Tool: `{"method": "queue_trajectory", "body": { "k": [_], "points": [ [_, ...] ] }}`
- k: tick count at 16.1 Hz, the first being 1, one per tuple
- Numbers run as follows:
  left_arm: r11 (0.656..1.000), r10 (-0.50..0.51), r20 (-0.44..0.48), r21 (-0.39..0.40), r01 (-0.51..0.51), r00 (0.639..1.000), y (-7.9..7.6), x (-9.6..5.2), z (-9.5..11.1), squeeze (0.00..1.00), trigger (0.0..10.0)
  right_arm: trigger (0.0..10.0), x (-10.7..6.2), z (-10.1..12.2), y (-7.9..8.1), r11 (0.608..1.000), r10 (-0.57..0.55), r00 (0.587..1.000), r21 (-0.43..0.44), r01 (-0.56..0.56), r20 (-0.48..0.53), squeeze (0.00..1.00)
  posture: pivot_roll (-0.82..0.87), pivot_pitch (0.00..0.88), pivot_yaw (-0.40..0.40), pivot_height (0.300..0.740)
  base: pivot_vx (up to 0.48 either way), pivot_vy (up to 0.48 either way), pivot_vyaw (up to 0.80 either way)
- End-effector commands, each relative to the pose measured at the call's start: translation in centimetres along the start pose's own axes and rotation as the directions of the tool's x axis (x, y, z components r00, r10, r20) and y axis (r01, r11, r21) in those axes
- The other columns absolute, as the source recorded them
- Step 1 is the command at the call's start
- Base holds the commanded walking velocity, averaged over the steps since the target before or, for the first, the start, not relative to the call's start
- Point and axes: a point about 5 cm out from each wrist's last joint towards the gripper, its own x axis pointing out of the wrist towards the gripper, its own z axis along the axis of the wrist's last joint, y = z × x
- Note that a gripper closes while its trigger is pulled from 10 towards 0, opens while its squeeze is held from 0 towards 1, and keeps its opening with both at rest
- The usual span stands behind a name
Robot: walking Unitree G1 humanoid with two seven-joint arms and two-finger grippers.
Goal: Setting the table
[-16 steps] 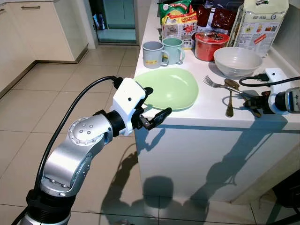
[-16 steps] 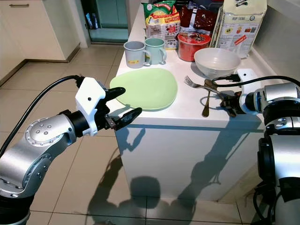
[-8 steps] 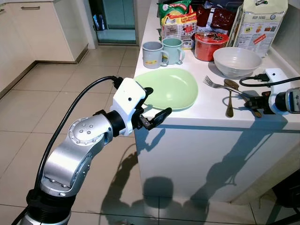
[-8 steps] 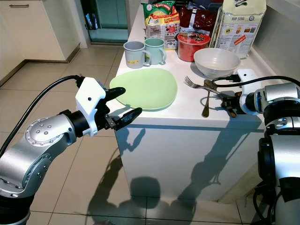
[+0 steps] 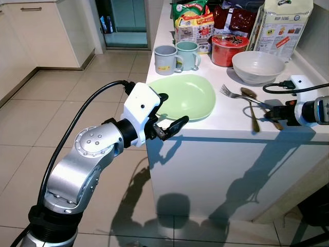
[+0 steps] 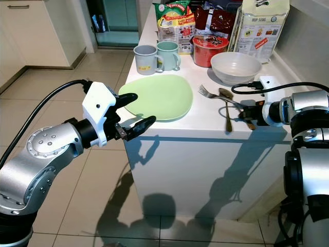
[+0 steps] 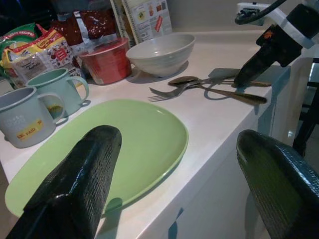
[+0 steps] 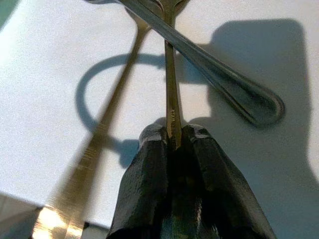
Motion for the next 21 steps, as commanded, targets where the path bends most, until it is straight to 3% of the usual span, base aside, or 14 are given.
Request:
{"method": "queue_trajectory", "body": {
  "k": [1,9,13,21],
  "points": [
    [1.0,0.006,-0.001,0.012,-0.006,1.0,0.1,-0.2,0.3,0.0,10.0,0.0,-0.3,0.6,0.4,0.999,0.036,0.999,-0.019,-0.035,0.004,0.0,0.05,0.0,0.044,0.74,0.0,0.0,0.0],
    [1.0,0.016,-0.005,0.003,-0.016,1.0,0.0,-0.1,0.1,0.0,10.0,0.0,-1.1,1.7,0.3,0.999,0.024,0.998,-0.026,-0.023,0.065,0.0,0.04,0.0,0.04,0.74,0.0,0.0,0.0],
    [1.0,0.026,-0.001,0.004,-0.026,1.0,0.2,-0.1,0.1,0.0,10.0,0.0,-1.5,3.0,0.4,1.0,0.006,0.984,0.008,-0.008,0.178,0.0,0.04,0.0,0.039,0.74,0.0,0.0,0.0],
    [0.999,0.034,0.005,0.009,-0.035,0.999,0.2,0.0,0.3,0.0,10.0,0.0,-2.0,5.0,1.8,0.997,0.072,0.961,0.006,-0.077,0.267,0.0,0.04,0.0,0.036,0.74,0.0,0.0,0.0]
  ]
}}
